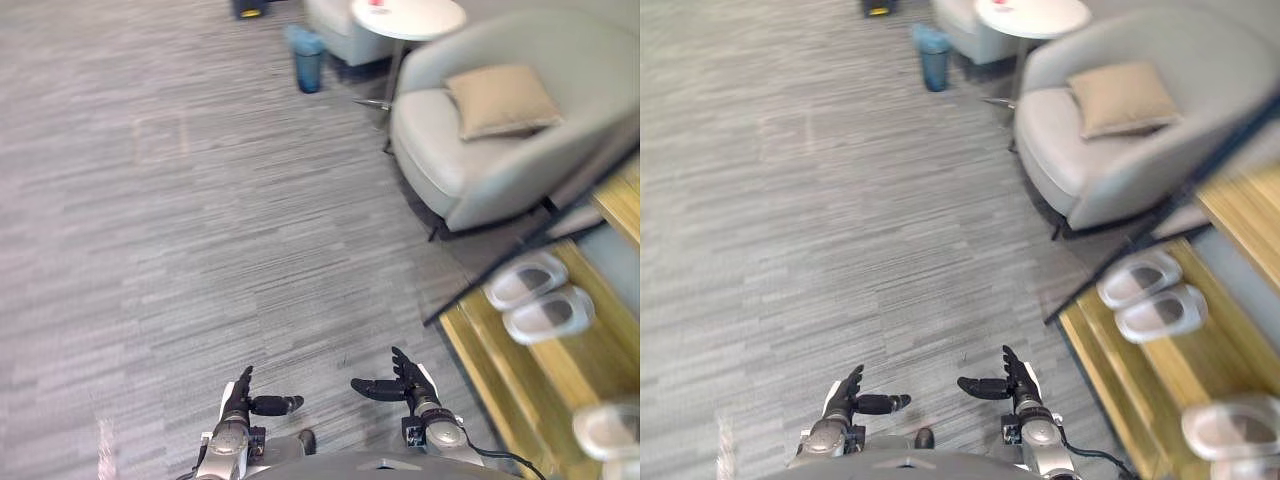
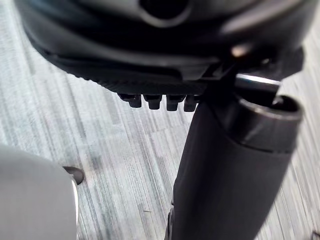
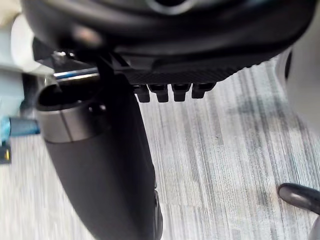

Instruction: Organize the slippers on the shoe rack

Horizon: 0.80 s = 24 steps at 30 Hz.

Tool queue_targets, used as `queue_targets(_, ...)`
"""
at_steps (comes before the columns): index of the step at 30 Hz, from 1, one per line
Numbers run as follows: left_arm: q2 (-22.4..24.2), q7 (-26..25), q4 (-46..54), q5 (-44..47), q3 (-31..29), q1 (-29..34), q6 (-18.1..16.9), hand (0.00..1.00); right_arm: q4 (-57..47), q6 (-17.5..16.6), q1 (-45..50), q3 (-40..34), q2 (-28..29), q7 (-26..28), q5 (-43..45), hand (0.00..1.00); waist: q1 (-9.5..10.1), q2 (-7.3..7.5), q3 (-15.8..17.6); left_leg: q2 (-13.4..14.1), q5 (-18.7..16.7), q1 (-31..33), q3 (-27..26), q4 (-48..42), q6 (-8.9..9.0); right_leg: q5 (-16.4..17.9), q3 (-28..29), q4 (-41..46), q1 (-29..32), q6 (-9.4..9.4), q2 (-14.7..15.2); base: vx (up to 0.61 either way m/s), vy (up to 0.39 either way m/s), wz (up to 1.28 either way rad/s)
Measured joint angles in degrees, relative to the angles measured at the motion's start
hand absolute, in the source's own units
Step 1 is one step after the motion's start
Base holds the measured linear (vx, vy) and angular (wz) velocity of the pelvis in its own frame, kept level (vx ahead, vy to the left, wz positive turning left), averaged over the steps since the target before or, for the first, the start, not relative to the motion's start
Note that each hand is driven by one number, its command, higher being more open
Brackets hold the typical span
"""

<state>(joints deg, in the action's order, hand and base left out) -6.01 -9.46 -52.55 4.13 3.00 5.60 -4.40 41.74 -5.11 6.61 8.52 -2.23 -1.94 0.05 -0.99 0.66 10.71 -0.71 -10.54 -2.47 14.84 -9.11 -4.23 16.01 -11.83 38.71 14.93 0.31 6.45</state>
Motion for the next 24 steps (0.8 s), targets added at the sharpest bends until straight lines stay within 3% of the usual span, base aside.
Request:
queue_targets(2,0.09,-0.05,-0.61,-0.01,0.03,-0.20,0.02,1.00,-0.62,0.10,-0.25,0.20,-0.46,0.20,0.01,1.00,-0.04,0.13,0.19,0.09,-1.42,-2.52,5.01,0.21,0.60,-1.27,3.95,-6.29,3.83,1.55,-3.24,0.43,-0.286,1.56)
queue_targets(3,0.06,-0.03,-0.64,-0.18,0.02,0.12,-0.03,1.00,-1.10,0.04,0.10,0.49,-0.53,0.23,0.01,1.00,-0.11,0.67,0.02,-0.71,-2.63,-3.52,6.91,-0.26,1.99,-3.72,5.38,-10.77,3.89,1.86,-3.48,0.44,-0.286,1.75)
queue_targets(4,0.10,0.10,-1.46,-0.21,-0.02,-0.28,-0.11,1.00,-1.65,-0.13,0.86,1.03,-1.09,0.26,0.02,1.00,-0.27,0.29,-0.12,-0.65,-5.27,-4.86,9.49,-1.57,3.88,-6.99,4.06,-10.73,2.84,-0.92,-2.70,0.35,-0.215,1.36)
queue_targets(5,1.00,0.00,-1.51,-0.24,-0.10,-0.23,-0.23,1.00,-1.68,-0.07,0.62,0.98,-1.87,0.31,0.01,1.00,0.18,-1.18,-0.79,0.54,-5.87,-4.28,10.23,-2.87,4.83,-6.23,2.66,-10.08,2.58,-0.83,-3.09,0.44,-0.276,1.29)
queue_targets(6,2.20,-0.04,-1.49,-0.26,-0.23,-0.17,-0.79,1.00,-2.22,-0.13,0.24,0.85,-2.37,0.31,0.02,1.00,0.38,-2.36,-1.43,1.06,-5.73,-2.89,10.57,-4.73,6.97,-4.96,0.60,-10.62,1.81,-1.05,-3.08,0.41,-0.256,0.87)
queue_targets(8,2.43,0.57,-1.40,-0.39,-0.89,-0.66,-0.93,1.00,-2.26,-0.02,-0.32,0.86,-1.85,0.47,0.02,1.00,0.14,-2.48,-1.18,1.35,-4.55,-0.11,7.21,-10.67,12.67,-3.41,-3.09,-14.22,-2.42,-2.26,-2.83,0.39,-0.243,1.01)
queue_targets(9,2.84,0.76,-1.28,-0.37,-2.30,-1.00,-0.92,1.00,-2.31,-0.01,-0.10,1.28,-1.53,0.50,0.04,1.00,-0.13,-2.12,-0.87,1.60,-3.41,3.01,2.21,-18.61,15.18,-3.31,-5.30,-17.55,-6.33,-2.42,-3.10,0.28,-0.183,0.92)
queue_targets(10,3.03,0.71,-0.93,-0.39,-2.84,-1.05,-0.91,1.00,-2.36,-0.01,0.08,1.54,-1.32,0.51,0.05,1.00,-0.09,-1.82,-0.60,2.27,-2.77,4.75,-1.00,-23.14,16.36,-3.31,-6.07,-19.42,-8.49,-2.47,-3.42,0.38,-0.256,0.77)
queue_targets(11,2.83,0.54,0.21,-0.41,-4.27,-0.87,-1.15,1.00,-2.71,-0.02,0.83,1.99,-0.71,0.54,0.07,1.00,0.61,-1.50,-0.17,6.32,-3.23,8.92,-10.96,-33.96,14.90,-3.33,-7.69,-23.76,-13.58,-2.76,-5.13,0.36,-0.235,0.60)
queue_targets(12,2.29,0.44,1.02,-0.52,-4.32,-0.92,-1.22,1.00,-2.68,-0.02,0.81,2.26,0.05,0.50,0.07,1.00,1.04,-1.21,0.02,10.56,-5.08,12.57,-19.32,-40.25,11.24,-3.35,-9.22,-27.57,-17.83,-2.86,-6.43,0.35,-0.219,0.58)
queue_targets(14,1.82,0.54,2.11,-1.53,-4.33,-1.09,-1.29,1.00,-2.65,-0.05,-0.15,2.34,0.29,0.45,0.08,1.00,1.41,-0.16,0.28,12.47,-7.06,16.17,-26.30,-38.74,8.21,-3.77,-9.94,-30.50,-20.33,-2.28,-6.54,0.27,-0.087,0.27)
queue_targets(17,1.42,0.51,2.83,-2.51,-4.33,-2.57,-1.30,1.00,-2.19,-0.04,-3.19,1.72,-0.04,0.01,0.07,1.00,2.73,0.35,1.52,11.62,-6.71,21.83,-30.77,-26.90,7.05,-4.06,-9.71,-33.20,-22.34,-1.34,-5.24,0.36,0.049,-0.04)
queue_targets(18,1.16,0.51,2.94,-2.67,-4.22,-2.78,-1.32,1.00,-1.88,-0.05,-3.75,1.62,-0.13,-0.09,0.06,1.00,3.13,0.46,1.76,10.55,-2.35,22.73,-31.75,-19.57,6.26,-4.02,-9.73,-33.69,-23.74,0.29,-4.51,0.44,0.160,-0.03)
queue_targets(19,1.45,0.36,3.01,-2.59,-4.22,-2.39,-1.38,1.00,-1.85,-0.10,-3.38,1.65,-0.52,-0.11,0.02,1.00,3.50,-0.21,1.53,10.41,5.84,22.97,-31.59,-14.96,4.37,-3.61,-9.46,-34.28,-25.55,1.90,-4.95,0.40,0.157,0.00)
queue_targets(21,0.76,0.22,3.07,-2.87,-4.21,-3.16,-1.63,1.00,-0.52,0.00,-3.45,1.70,0.73,-0.29,-0.01,1.00,3.72,2.66,0.86,7.18,1.90,22.29,-31.58,-16.53,3.14,-3.08,-9.54,-33.71,-27.02,3.82,-1.63,0.48,0.191,0.26)
queue_targets(23,0.81,0.57,2.79,-3.69,-4.04,-3.21,-1.67,1.00,-0.04,0.01,-3.58,1.63,0.67,-0.16,-0.04,1.00,3.71,2.72,0.81,5.76,0.17,20.73,-31.51,-15.55,2.38,-2.76,-9.24,-26.01,-24.69,4.65,0.72,0.50,0.249,0.29)
queue_targets(24,0.96,0.75,2.10,-3.74,-3.82,-3.12,-1.47,1.00,0.37,0.08,-3.31,1.53,0.76,-0.10,-0.06,1.00,3.59,2.73,0.84,4.12,-0.35,17.88,-31.09,-13.51,1.95,-3.14,-9.06,-16.03,-21.76,5.19,3.51,0.51,0.270,0.41)
